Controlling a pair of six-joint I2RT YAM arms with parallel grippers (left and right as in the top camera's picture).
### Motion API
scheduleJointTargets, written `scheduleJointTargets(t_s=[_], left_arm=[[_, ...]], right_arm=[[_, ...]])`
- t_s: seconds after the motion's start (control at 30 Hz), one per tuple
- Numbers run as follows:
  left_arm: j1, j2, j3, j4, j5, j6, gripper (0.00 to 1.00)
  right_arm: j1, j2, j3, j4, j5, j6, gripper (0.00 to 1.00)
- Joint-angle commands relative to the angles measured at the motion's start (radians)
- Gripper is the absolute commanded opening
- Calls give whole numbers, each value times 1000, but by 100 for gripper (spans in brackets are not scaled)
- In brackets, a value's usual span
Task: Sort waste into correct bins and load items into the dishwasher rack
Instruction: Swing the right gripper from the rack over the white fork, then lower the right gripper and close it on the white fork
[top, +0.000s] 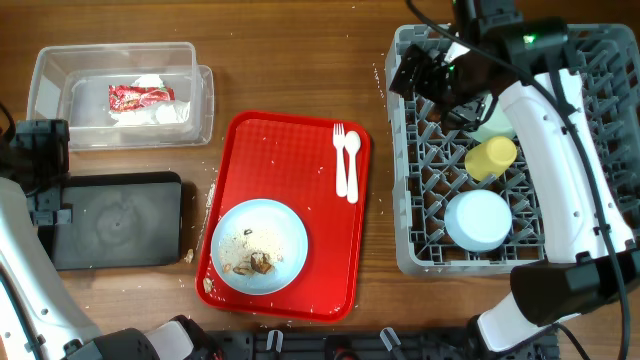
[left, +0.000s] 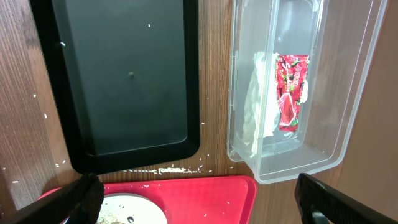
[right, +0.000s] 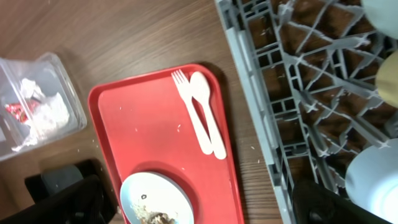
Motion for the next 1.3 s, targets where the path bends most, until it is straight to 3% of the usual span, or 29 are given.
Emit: scheduleJointTargets(t_s=[0.0, 0.33, 0.53, 0.7, 0.83, 1.13, 1.2, 1.27], left_arm=[[6, 2, 0, -3, -14, 11, 100], [6, 2, 0, -3, -14, 11, 100], [6, 2, 0, -3, -14, 11, 100], [6, 2, 0, -3, -14, 11, 100], [6, 2, 0, -3, -14, 11, 100], [6, 2, 0, -3, -14, 11, 100], [6, 2, 0, -3, -14, 11, 100], [6, 2, 0, -3, -14, 11, 100]], right_arm=[[67, -9, -5, 16, 37, 2, 100], [142, -9, -5, 30, 83, -3, 100], [163, -9, -5, 49, -64, -263, 99], [164, -6, -5, 64, -58, -248, 99], [191, 13, -20, 49, -37, -254, 87], [348, 84, -191, 145, 93, -21, 83], [363, 95, -198, 187, 92, -17, 70], [369, 101, -206, 249, 93, -11, 70]])
